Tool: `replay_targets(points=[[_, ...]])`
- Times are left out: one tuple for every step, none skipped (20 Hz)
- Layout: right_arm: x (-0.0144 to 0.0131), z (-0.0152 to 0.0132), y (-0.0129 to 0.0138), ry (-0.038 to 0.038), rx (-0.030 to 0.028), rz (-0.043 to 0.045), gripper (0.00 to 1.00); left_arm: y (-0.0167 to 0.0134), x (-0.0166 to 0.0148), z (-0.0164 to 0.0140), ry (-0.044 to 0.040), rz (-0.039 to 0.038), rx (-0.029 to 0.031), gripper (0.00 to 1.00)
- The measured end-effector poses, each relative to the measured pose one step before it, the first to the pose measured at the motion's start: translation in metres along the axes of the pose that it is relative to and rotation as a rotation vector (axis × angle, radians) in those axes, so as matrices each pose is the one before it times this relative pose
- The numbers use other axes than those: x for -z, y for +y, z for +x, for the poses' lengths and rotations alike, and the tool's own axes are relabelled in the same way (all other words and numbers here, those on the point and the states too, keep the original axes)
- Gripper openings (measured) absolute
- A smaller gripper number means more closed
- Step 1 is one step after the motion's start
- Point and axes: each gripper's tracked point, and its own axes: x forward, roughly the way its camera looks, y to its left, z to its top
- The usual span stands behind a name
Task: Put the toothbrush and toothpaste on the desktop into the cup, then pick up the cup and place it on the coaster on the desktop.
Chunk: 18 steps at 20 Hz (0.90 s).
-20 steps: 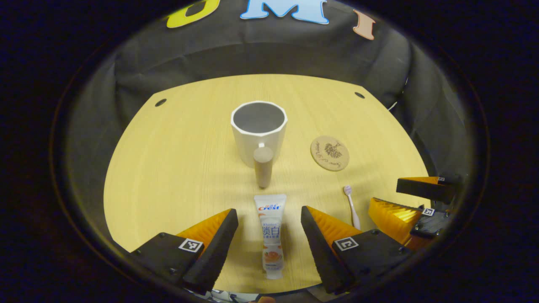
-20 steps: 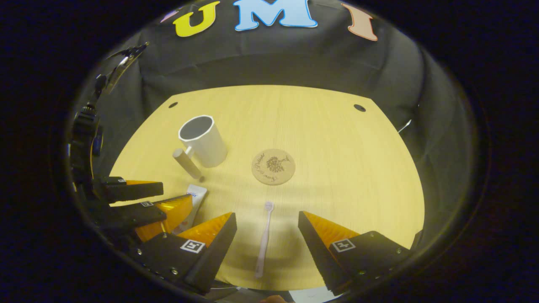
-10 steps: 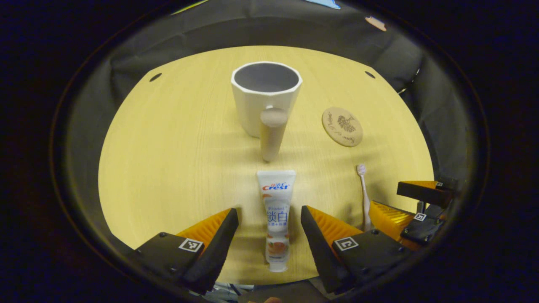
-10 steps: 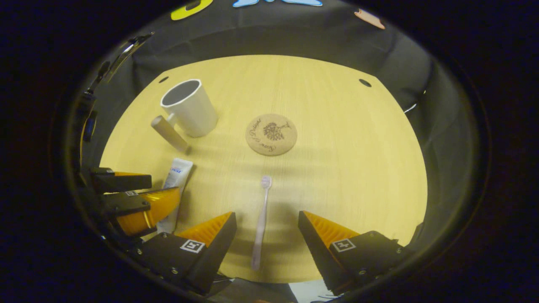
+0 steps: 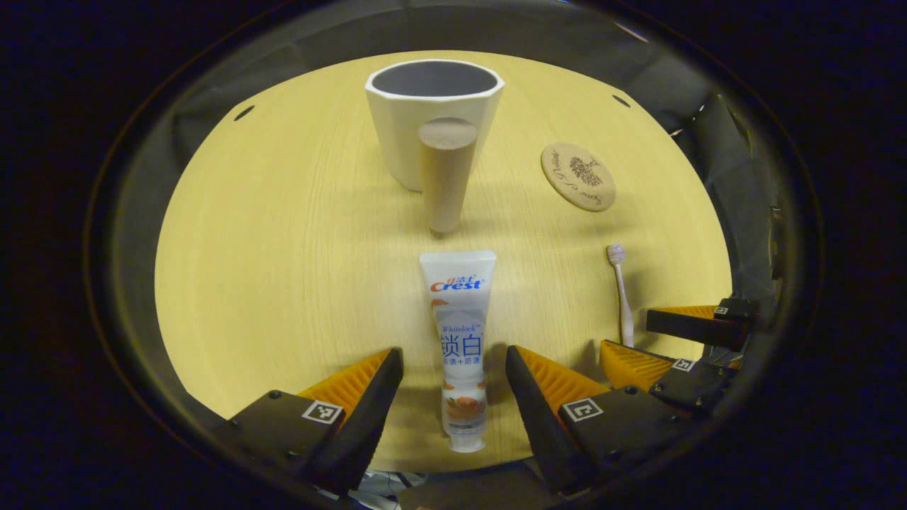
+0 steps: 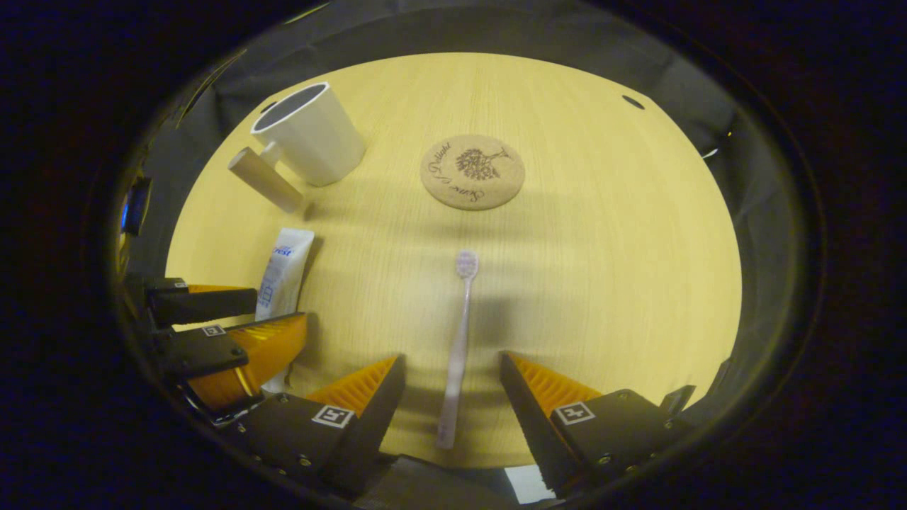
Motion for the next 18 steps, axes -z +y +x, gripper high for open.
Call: replay_targets(points=[[0.00156,0.00252,0.00002,0.00472,0.00206,-0.00158,0.87,0.00176,0.00134,0.00036,0.00418,0.00177,-0.00635,0.97],[-0.00022,0.00172,-0.00263,-0.00099,0.01662,-0.00165,0.87,0.00171,-0.00134,0.00086,-0.00316,0.00684,-0.00649,0.93],[-0.00081,-0.00145,-0.00212,-0.00117,0.00347,0.00114,0.79,0.00124,-0.00055,-0.00124,0.00168,0.00391,-0.00320,0.87],[-0.00080,-0.00068,-0.00121,0.00335,0.00234,0.00142,0.77,0.00067,0.00027,0.00009,0.00188,-0.00107,-0.00381,0.80],[-0.00201,0.00163,-0.00303,-0.00229,0.01534,0.00382,0.75,0.00134,-0.00104,0.00124,-0.00090,0.00059,-0.00638,0.85],[0.00056,-0.00028,-0.00190,0.00585,0.00592,0.00296,0.69,0.00050,0.00165,0.00038,0.00607,0.00361,-0.00450,0.79],[0.00016,0.00112,0.00038,0.00532,-0.00013,-0.00079,0.59,0.00026,-0.00247,0.00225,-0.00309,0.00513,-0.00259,0.72],[0.00071,-0.00077,-0.00208,0.00189,0.00610,-0.00107,0.58,-0.00004,0.00041,-0.00106,-0.00108,0.00377,-0.00142,0.71],[-0.00230,0.00607,0.00142,-0.00396,-0.00317,0.02339,0.47,0.00153,0.00061,0.00042,0.00181,0.00881,-0.00877,0.65],[0.00390,-0.00372,0.00168,0.02339,-0.01087,0.00643,0.36,0.00200,0.00094,-0.00029,-0.00337,0.00916,-0.00776,0.64],[0.00163,-0.00357,-0.00097,0.01270,-0.00053,-0.00595,0.31,0.00175,-0.00143,0.00089,-0.00373,-0.00669,-0.01630,0.58],[-0.00001,0.00041,-0.00116,-0.00023,-0.00216,-0.00492,0.31,0.00040,0.00015,-0.00049,0.00316,0.00328,-0.00155,0.51],[0.00288,0.00103,0.00067,0.00148,0.00043,-0.00486,0.31,0.00003,0.00065,0.00003,0.00005,0.00549,-0.00023,0.48],[0.00075,0.00076,0.00053,-0.00156,-0.00001,-0.00610,0.31,-0.00011,-0.00060,-0.00066,-0.00056,0.00107,0.00147,0.48],[0.00111,0.00019,0.00008,0.00106,0.00021,-0.00758,0.31,0.00055,-0.00019,-0.00010,0.00032,0.00322,0.00178,0.48],[0.00039,-0.00079,-0.00049,-0.00122,-0.00011,-0.00784,0.32,0.00239,-0.00232,-0.00016,-0.00735,-0.00597,-0.00620,0.48],[-0.00042,0.00105,-0.00190,-0.01525,0.00426,0.00079,0.32,-0.00111,0.00397,-0.00107,0.00778,0.00351,0.00080,0.38],[-0.00215,-0.00776,0.00300,-0.00102,-0.01082,0.04108,0.32,-0.00008,-0.00107,0.00032,-0.00808,0.00844,0.00029,0.37]])
